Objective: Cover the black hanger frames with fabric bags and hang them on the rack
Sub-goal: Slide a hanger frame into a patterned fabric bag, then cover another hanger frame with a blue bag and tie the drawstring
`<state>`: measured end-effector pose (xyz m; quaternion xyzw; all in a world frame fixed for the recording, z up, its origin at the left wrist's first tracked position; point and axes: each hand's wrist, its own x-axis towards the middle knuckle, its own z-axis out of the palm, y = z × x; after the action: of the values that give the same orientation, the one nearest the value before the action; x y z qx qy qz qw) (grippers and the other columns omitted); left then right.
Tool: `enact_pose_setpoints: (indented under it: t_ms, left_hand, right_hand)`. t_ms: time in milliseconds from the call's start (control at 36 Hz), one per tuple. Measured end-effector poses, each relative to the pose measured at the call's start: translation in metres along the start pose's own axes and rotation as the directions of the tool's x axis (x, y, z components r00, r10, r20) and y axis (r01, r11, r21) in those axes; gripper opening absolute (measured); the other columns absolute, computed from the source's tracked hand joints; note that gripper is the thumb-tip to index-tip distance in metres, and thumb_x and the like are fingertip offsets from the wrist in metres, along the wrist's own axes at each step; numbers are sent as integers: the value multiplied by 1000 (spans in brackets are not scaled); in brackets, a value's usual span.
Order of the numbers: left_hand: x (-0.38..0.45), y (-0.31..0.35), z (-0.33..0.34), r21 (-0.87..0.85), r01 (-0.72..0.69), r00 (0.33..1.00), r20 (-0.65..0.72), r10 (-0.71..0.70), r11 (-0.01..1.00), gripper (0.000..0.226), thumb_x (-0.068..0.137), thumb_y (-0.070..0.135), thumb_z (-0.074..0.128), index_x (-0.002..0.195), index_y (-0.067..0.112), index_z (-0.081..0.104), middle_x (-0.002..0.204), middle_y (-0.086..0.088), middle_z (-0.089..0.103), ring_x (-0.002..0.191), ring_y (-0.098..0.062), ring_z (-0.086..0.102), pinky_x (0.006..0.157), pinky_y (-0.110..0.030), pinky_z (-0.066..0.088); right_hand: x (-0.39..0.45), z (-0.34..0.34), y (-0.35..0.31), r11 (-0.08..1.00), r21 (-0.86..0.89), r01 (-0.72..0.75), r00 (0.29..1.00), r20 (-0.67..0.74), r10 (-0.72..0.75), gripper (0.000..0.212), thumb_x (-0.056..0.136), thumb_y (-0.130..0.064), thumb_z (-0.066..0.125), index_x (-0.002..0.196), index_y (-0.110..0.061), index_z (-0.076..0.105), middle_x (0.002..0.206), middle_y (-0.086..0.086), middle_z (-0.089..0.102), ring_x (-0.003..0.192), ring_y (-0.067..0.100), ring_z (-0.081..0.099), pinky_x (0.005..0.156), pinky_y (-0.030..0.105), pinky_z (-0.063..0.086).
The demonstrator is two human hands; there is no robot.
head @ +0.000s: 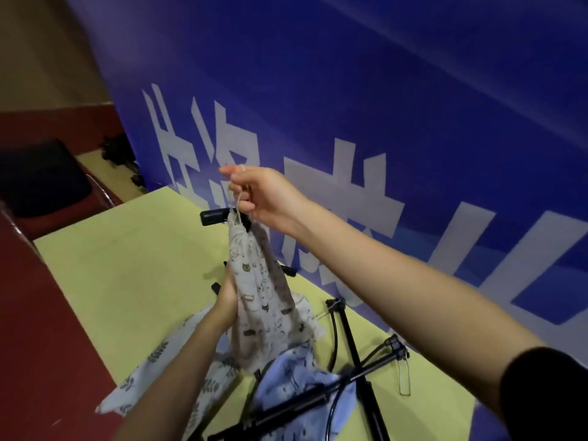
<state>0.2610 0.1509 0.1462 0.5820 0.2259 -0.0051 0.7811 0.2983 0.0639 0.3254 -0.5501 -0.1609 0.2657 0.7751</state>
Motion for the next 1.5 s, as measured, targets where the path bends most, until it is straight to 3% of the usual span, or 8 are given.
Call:
enact_pose_setpoints:
  t_ms: [111, 333, 528, 750, 1028, 1194, 1333, 1500]
  left_hand:
    - [10, 10, -22, -103, -41, 999, -24, 39, 994, 61, 98, 57, 31, 140, 16, 46, 131, -11, 57, 116, -31, 55, 94, -41, 44]
    - [38, 21, -68, 443, -62, 998, 25, 57, 894, 55, 92, 68, 29, 108, 29, 64, 102, 3, 67, 90, -14, 63, 76, -31, 47]
    - [87, -7, -78, 844, -24, 1000, 12, 25, 535, 63, 89, 72, 32, 71, 14, 50, 74, -6, 53, 72, -25, 52, 62, -33, 35]
    - [130, -77, -84, 987, -94, 995, 98, -19, 134, 67, 96, 63, 29, 123, 5, 49, 95, -15, 60, 82, -28, 58, 73, -39, 47]
    - [138, -124, -102, 965, -73, 985, 31, 169, 250, 52, 101, 47, 30, 102, -1, 51, 91, -28, 56, 73, -36, 50, 60, -38, 37]
    - [90, -130, -104, 960, -264, 934, 231, 272, 92, 60, 96, 49, 42, 140, 7, 44, 137, -21, 46, 122, -38, 44, 99, -48, 40]
    - [52, -139, -104, 908, -414, 829, 345, 439, 68, 40, 94, 37, 42, 106, 8, 66, 107, -13, 60, 99, -32, 53, 83, -39, 40]
    - [8, -160, -99, 887, -371, 923, 319, 215, 275, 18, 100, 21, 49, 106, 11, 64, 96, -6, 58, 77, -20, 52, 65, -31, 36]
  right_hand:
    - [39, -19, -12, 991, -137, 6, 997, -71, -16, 11, 95, -4, 47, 95, -6, 57, 65, 0, 35, 55, 8, 27, 42, 17, 23]
    - [76, -102, 28, 848, -492, -199, 960, -270, 68, 4, 91, -8, 61, 87, -7, 62, 62, -1, 43, 54, 9, 39, 54, 21, 40]
    - [83, -160, 120, 781, -443, -440, 853, -478, 209, 11, 90, -7, 61, 84, -5, 69, 60, 5, 40, 52, 14, 34, 53, 26, 32]
    - [43, -202, 196, 763, -330, -556, 793, -485, 368, 20, 95, -13, 53, 112, -7, 61, 86, 4, 56, 78, 14, 51, 68, 26, 44]
    - [-41, -239, 240, 605, -555, -570, 810, -500, 304, 17, 96, -19, 55, 89, -11, 68, 80, 8, 67, 70, 15, 57, 69, 31, 47]
    - [-83, -208, 297, 350, -884, -309, 926, -197, 322, 29, 89, -32, 60, 105, -9, 67, 103, 11, 64, 97, 26, 58, 77, 28, 41]
    - [-89, -182, 329, 178, -953, -246, 905, -160, 393, 60, 94, -35, 59, 145, -12, 37, 146, 13, 39, 135, 29, 33, 104, 41, 35]
    - [-102, -183, 344, 132, -945, -298, 883, -221, 414, 51, 94, -34, 59, 135, -6, 49, 139, 17, 49, 126, 35, 47, 99, 44, 42]
